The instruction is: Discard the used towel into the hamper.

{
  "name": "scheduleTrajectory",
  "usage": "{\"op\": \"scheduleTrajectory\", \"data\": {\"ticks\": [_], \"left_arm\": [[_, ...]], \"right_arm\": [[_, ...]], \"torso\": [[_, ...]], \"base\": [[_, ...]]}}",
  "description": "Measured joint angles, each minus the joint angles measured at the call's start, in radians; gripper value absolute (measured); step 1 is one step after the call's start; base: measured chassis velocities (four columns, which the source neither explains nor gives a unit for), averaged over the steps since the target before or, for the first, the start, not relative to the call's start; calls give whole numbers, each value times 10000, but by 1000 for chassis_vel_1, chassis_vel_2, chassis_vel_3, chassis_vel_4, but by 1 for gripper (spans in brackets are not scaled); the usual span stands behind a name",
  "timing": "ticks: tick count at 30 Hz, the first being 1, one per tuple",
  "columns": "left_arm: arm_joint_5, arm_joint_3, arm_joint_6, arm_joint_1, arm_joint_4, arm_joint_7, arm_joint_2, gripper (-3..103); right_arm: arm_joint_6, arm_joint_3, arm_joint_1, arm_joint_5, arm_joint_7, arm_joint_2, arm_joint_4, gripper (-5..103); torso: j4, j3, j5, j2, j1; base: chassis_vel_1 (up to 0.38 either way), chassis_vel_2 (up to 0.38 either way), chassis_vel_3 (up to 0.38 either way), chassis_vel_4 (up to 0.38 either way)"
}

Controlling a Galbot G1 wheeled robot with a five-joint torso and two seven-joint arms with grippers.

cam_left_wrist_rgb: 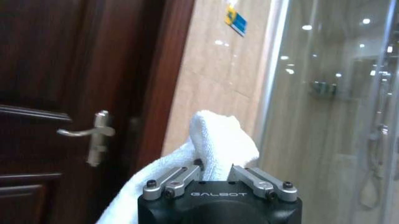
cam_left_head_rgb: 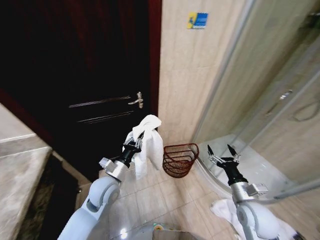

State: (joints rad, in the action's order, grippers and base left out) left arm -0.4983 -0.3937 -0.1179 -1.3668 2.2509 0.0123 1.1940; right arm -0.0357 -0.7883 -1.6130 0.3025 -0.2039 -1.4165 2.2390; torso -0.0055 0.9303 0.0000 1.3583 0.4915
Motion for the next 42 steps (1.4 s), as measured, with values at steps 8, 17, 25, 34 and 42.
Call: {"op": "scheduleTrajectory", "data": {"ticks": [8, 17, 25, 34, 42], "left_arm": [[47, -10, 85, 2, -39, 75, 52, 9], [145, 43, 102, 22, 6, 111, 56, 9], [173, -34, 198, -32, 48, 181, 49, 9], [229, -60, 233, -44, 91, 211, 25, 9], [260, -64, 267, -74, 100, 213, 27, 9]], "right_arm": [[43, -9, -50, -4, 12, -43, 0, 100], [145, 35, -96, 6, 419, -125, -30, 100], [111, -25, -110, 13, 328, -103, 10, 100], [117, -20, -103, 8, 363, -90, 28, 100], [115, -42, -106, 17, 374, -94, 44, 100]], "torso": [[5, 0, 0, 0, 0], [3, 0, 0, 0, 0], [2, 0, 0, 0, 0], [3, 0, 0, 0, 0], [3, 0, 0, -1, 1]], "base": [[-16, -20, -13, -12], [0, 0, 0, 0], [0, 0, 0, 0], [0, 0, 0, 0], [-22, 34, 24, -29]]}}
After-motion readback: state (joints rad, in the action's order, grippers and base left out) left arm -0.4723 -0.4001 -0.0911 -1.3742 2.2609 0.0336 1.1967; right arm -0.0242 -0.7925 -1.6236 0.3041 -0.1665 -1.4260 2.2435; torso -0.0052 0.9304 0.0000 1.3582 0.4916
